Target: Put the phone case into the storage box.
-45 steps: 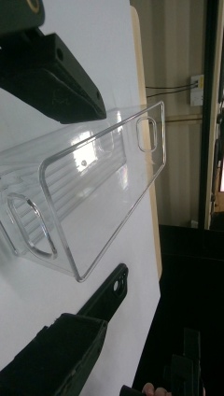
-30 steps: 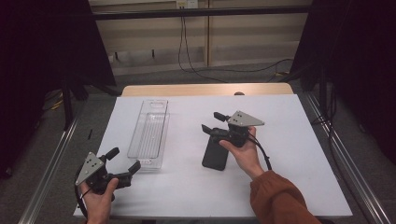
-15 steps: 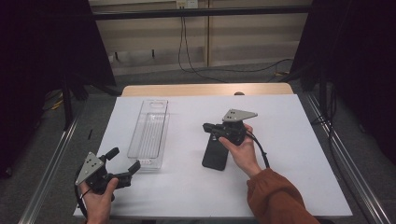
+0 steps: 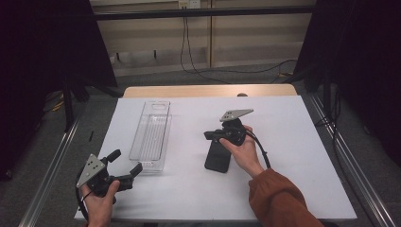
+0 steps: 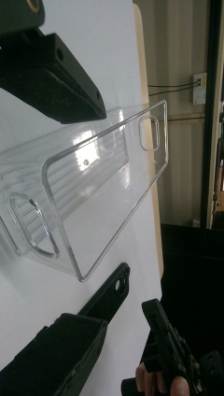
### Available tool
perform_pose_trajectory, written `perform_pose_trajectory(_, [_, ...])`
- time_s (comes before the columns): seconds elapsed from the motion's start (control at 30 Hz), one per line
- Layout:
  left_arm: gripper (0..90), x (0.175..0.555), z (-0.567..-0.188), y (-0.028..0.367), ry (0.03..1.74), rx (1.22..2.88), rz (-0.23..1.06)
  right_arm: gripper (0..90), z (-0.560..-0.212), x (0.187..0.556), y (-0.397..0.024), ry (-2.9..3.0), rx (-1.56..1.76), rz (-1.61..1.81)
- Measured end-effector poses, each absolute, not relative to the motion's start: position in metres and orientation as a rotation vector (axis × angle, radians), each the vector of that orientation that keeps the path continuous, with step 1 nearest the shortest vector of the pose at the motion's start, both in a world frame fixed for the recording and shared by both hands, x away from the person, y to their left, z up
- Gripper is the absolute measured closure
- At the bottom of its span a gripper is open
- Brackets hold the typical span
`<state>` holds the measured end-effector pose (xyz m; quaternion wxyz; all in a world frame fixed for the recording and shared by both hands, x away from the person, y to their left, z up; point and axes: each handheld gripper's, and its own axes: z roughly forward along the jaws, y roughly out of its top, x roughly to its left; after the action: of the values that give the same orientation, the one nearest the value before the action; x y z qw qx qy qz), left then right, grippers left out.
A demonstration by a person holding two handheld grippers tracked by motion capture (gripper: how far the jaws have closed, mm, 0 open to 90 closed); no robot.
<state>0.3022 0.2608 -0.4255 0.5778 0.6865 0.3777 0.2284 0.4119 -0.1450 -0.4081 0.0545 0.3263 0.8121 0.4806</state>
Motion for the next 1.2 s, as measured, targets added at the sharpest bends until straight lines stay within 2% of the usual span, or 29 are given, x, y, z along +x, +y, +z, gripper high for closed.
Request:
perform_pose_trajectory(0.73, [1.9, 0.303, -0.426, 0.261, 0.885, 1.609, 0.531, 90.0, -0.4, 0.427, -0.121, 2.87, 1.043, 1.036])
perform_pose_trajectory(1.2, [1.9, 0.304, -0.427, 0.261, 0.879, 1.619, 0.524, 90.0, -0.425, 0.427, -0.104, 3.004, 1.019, 0.898])
